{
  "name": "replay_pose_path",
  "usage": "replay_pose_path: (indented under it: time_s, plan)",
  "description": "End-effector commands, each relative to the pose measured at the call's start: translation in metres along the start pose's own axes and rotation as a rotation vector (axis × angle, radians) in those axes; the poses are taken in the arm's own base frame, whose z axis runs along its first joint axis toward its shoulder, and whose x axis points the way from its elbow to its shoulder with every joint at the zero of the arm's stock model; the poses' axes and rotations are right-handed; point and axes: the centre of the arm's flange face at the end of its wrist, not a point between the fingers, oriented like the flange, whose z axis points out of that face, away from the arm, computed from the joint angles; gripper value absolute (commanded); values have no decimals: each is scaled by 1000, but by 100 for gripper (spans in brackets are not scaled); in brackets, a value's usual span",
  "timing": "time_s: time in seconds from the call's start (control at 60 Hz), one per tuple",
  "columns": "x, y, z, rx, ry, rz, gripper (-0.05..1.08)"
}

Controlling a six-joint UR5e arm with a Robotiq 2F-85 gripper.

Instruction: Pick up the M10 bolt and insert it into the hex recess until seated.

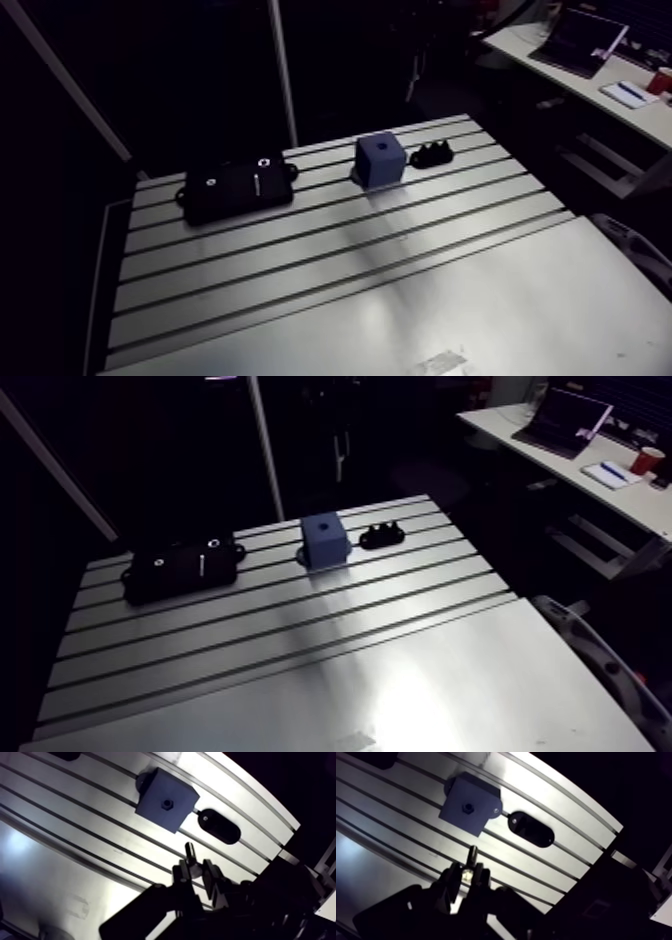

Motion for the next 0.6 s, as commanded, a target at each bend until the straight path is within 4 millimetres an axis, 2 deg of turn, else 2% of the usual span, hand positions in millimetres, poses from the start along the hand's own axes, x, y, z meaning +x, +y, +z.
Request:
replay_pose_path:
  time_s: [0.017,0.117,0.6]
  plan:
    - [14,-10,2,-4,-9,-72,75]
    - [19,-14,3,-10,-9,-80,75]
    - [31,-5,28,12,-27,-68,76]
